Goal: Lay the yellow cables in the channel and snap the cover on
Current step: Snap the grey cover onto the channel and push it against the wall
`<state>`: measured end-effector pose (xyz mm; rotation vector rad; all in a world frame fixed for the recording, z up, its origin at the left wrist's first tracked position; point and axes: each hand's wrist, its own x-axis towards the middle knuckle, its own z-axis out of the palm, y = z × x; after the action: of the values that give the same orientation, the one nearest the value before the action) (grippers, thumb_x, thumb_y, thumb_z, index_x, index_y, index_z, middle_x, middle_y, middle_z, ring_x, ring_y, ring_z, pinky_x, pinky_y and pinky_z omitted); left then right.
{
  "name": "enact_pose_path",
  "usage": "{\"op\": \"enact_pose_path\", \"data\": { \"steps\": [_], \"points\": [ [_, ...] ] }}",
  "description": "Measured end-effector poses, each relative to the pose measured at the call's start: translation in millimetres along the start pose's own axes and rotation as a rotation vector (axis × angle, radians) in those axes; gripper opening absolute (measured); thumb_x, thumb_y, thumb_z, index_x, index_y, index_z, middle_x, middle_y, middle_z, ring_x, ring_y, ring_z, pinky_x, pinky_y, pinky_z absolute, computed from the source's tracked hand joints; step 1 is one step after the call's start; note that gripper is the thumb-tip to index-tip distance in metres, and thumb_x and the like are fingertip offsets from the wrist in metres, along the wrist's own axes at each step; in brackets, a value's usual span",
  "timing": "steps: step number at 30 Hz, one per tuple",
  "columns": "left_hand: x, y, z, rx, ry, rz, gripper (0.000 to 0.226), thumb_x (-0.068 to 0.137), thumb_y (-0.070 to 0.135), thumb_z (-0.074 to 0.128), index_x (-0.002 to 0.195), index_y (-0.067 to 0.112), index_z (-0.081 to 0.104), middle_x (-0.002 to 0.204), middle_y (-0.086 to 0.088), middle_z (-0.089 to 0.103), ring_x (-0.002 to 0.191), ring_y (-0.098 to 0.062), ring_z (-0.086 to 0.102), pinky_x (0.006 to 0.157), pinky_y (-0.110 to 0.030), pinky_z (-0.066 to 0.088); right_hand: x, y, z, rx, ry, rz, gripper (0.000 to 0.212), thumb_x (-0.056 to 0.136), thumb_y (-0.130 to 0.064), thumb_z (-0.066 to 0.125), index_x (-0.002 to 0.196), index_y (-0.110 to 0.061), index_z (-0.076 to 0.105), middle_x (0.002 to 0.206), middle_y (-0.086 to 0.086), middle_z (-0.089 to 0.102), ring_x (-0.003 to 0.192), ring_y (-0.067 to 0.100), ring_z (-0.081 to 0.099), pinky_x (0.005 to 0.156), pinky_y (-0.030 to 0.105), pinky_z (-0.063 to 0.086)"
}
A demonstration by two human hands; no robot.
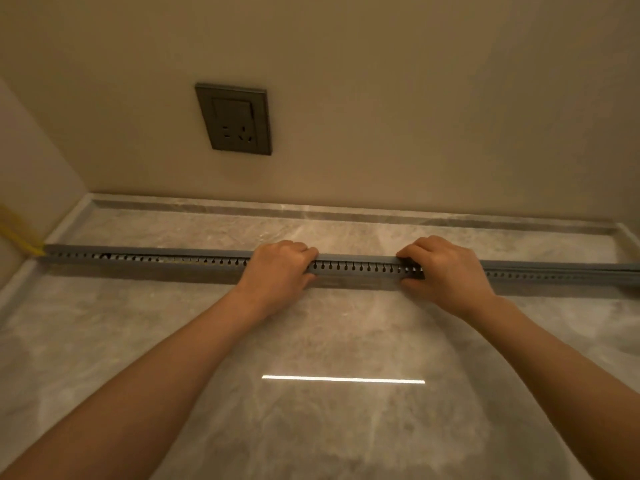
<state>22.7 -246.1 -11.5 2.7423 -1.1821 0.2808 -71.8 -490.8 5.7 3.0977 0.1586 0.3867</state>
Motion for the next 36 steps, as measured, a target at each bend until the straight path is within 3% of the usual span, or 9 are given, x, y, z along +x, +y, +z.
{"op": "enact_pose_path", "data": {
  "steps": [6,15,18,24,29,36],
  "points": [
    [4,12,-4,0.109,-0.085,-0.086,0.028,0.089,0.032,0.054,0.112,0.017,0.056,0.108,-0.001,0.063,0.097,-0.021,0.058,0.079,-0.034,0.046,-5,19,5,0.014,0.015,-0.105,0.032,0.079,-0.024,0.066,0.110,-0.018,0.063,0.098,0.001,0.067,0.088,0.022,0.060,0.058,0.032,0.046],
    [10,28,-9,0.165,-0.212,-0.210,0.028,0.088,0.027,0.054,0.113,0.013,0.056,0.111,-0.006,0.062,0.098,-0.027,0.058,0.079,-0.037,0.045,-10,32,12,0.129,0.124,-0.139,0.030,0.070,-0.014,0.075,0.099,-0.011,0.069,0.085,0.008,0.069,0.081,0.029,0.064,0.054,0.031,0.043],
    [8,30,-10,0.151,-0.201,-0.221,0.025,0.088,0.025,0.055,0.109,0.012,0.057,0.108,-0.006,0.063,0.096,-0.027,0.059,0.078,-0.037,0.045,-9,33,13,0.130,0.145,-0.150,0.028,0.066,-0.012,0.077,0.094,-0.011,0.071,0.079,0.007,0.069,0.076,0.028,0.064,0.051,0.028,0.039],
    [6,31,-11,0.153,-0.191,-0.205,0.025,0.088,0.027,0.055,0.107,0.012,0.058,0.105,-0.005,0.064,0.094,-0.026,0.059,0.076,-0.035,0.044,-8,33,13,0.150,0.156,-0.161,0.029,0.059,-0.009,0.080,0.087,-0.011,0.072,0.071,0.007,0.069,0.068,0.028,0.064,0.047,0.030,0.044],
    [17,40,-14,0.317,-0.236,-0.192,0.021,0.086,0.024,0.049,0.103,0.015,0.058,0.103,-0.003,0.062,0.091,-0.023,0.059,0.071,-0.033,0.044,-7,33,12,0.157,0.179,-0.163,0.034,0.051,-0.009,0.085,0.083,-0.012,0.073,0.066,0.005,0.068,0.062,0.026,0.064,0.043,0.028,0.044],
    [41,103,6,0.198,-0.090,-0.077,0.029,0.087,0.024,0.055,0.115,0.016,0.057,0.114,0.000,0.062,0.101,-0.021,0.057,0.075,-0.033,0.048,-9,32,12,0.169,0.212,-0.147,0.037,0.047,-0.011,0.085,0.081,-0.016,0.074,0.063,0.001,0.068,0.059,0.023,0.064,0.042,0.023,0.041]
  ]
}}
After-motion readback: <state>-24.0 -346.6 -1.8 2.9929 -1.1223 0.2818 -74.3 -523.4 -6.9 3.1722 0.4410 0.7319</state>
